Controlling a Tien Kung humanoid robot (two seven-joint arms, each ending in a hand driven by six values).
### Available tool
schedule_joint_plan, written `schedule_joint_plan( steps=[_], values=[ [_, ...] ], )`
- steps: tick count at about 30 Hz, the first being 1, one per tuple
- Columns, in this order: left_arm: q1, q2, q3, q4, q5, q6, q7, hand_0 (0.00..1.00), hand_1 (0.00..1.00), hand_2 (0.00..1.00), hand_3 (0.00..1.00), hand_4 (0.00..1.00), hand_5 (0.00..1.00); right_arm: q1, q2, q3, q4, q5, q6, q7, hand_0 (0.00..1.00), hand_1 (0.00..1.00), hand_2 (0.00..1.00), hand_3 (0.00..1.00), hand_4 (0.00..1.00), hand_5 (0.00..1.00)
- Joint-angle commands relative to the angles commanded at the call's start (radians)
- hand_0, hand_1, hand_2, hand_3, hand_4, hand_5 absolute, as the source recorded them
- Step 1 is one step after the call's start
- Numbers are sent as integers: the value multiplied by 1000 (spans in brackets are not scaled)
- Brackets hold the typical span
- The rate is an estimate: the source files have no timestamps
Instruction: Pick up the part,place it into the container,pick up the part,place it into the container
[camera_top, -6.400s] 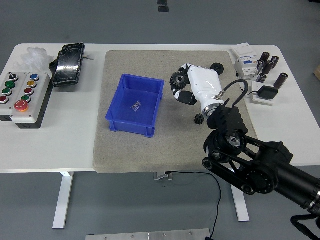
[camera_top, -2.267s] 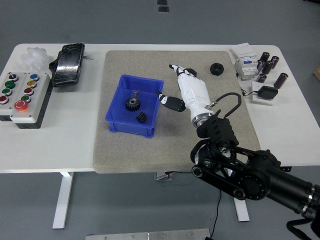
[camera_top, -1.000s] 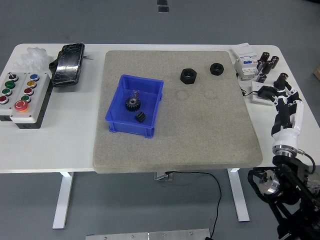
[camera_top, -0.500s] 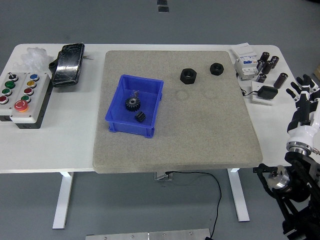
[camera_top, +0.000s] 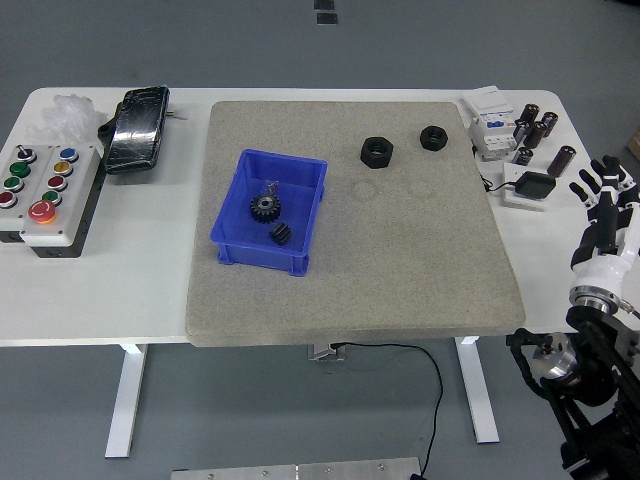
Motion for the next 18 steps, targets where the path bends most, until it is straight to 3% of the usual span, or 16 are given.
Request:
schedule_joint_plan(
  steps=[6,14,18],
  values=[
    [10,12,11,0,-30,9,1,701,716,717,795,765,439,4,3,-9,-5,8,-1,5,622,651,673,648,748,523],
    [7,-8,12,0,-26,9,14,702,717,716,795,765,439,-3,-2,-20,-9,23,-2,14,621,652,674,648,747,522],
    [3,-10,25,0,-51,-23,62,707,717,722,800,769,448,-4,-12,-47,-4,-16,-2,-15,617,655,675,647,745,520]
  ],
)
